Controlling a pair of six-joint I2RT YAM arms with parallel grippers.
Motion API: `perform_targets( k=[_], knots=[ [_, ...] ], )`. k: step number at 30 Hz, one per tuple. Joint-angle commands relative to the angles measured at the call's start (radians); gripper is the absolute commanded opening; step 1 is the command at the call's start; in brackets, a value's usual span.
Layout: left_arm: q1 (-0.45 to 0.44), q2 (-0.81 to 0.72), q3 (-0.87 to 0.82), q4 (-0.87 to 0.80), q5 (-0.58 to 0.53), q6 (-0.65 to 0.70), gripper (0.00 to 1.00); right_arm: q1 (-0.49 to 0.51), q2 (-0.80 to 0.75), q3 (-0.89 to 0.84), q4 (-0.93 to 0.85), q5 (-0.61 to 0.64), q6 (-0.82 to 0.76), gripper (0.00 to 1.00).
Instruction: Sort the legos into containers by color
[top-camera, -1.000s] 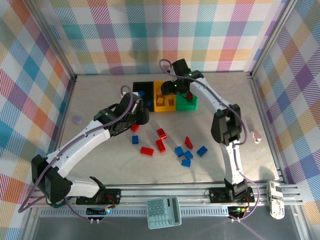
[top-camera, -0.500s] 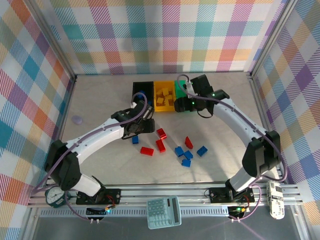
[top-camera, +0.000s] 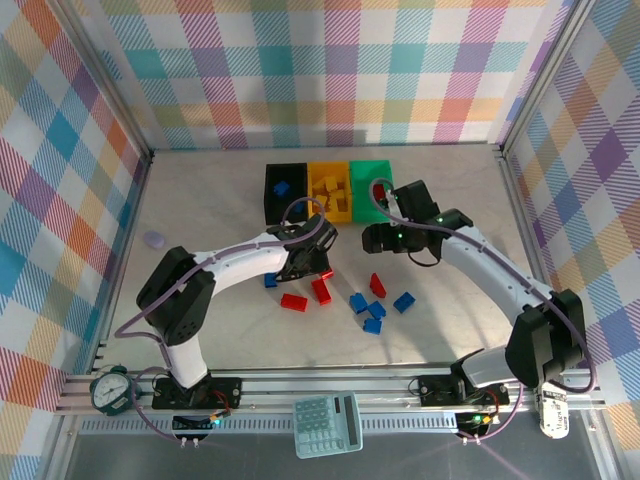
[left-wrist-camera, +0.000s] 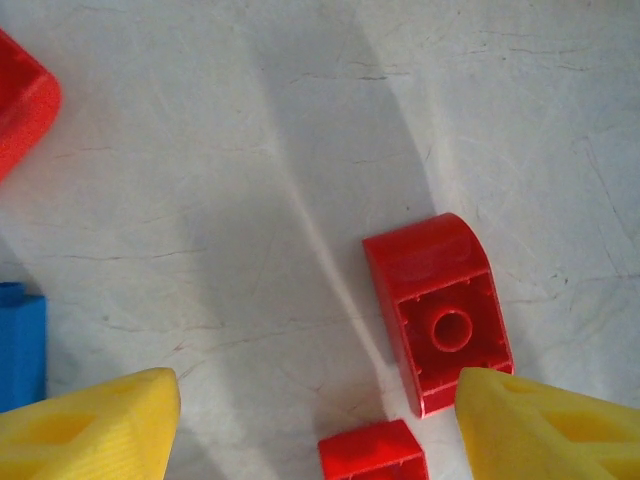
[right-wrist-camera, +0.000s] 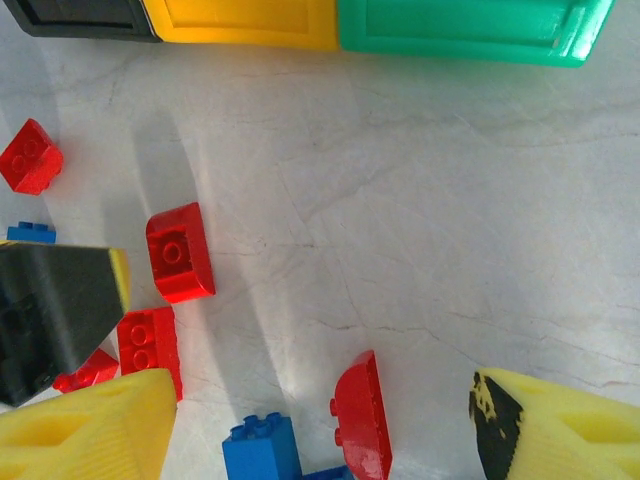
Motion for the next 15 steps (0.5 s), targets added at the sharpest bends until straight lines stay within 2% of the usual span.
perform_targets(
  k=[1,10,15],
  knots=[
    [-0.009,0.035,0.042,0.038,0.022,-0.039,0.73,-0.001,-0.048,-0.018,-0.014,0.021,0.009,0.78],
    [-0.008,0.117,0.092,0.085,0.065,-0.028,0.72,-0.006,-0.089,-0.050,-0.027,0.030,0.007,0.79],
    [-0.009,0.157,0.127,0.077,0.073,-0.019,0.66,-0.010,-0.101,-0.051,-0.039,0.042,0.000,0.79]
  ],
)
